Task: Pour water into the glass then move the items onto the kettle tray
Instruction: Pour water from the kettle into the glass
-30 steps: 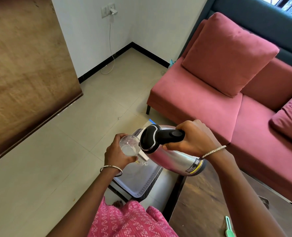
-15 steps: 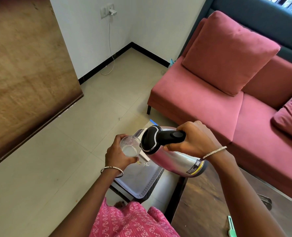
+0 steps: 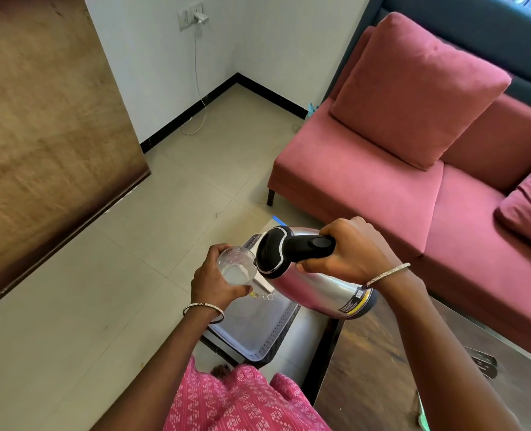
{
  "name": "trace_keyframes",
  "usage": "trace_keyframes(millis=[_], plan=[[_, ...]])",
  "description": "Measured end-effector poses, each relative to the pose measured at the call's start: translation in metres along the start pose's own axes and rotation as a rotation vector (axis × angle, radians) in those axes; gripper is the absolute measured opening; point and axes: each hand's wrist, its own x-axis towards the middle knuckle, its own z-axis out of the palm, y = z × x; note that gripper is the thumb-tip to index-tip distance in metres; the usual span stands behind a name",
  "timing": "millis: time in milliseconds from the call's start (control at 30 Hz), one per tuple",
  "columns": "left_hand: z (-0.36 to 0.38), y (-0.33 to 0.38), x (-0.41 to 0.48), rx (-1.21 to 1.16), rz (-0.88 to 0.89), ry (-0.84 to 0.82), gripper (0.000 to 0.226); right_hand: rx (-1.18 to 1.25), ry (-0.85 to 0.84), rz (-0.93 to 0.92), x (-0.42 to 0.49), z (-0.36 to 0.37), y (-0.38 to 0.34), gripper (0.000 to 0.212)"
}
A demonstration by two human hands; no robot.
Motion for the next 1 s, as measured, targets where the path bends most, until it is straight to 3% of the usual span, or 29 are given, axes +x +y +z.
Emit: trace_keyframes(millis=[467,733,1000], plan=[[0.002,-0.005,0.005,-0.010,0.016,-0.002,0.092,0.065,0.003,0.011,0.000,0.006,0.008,0.054],[-0.006,-0.022,0.003,-0.014,-0.004,0.058,0.091,0.314,0.062,0.159,-0.005,0.052,0.027,0.053],[-0.022,-0.053,-0.008,0.012,-0.068,0.105,0.092,0.663,0.218,0.360,-0.004,0.144,0.013,0.042]])
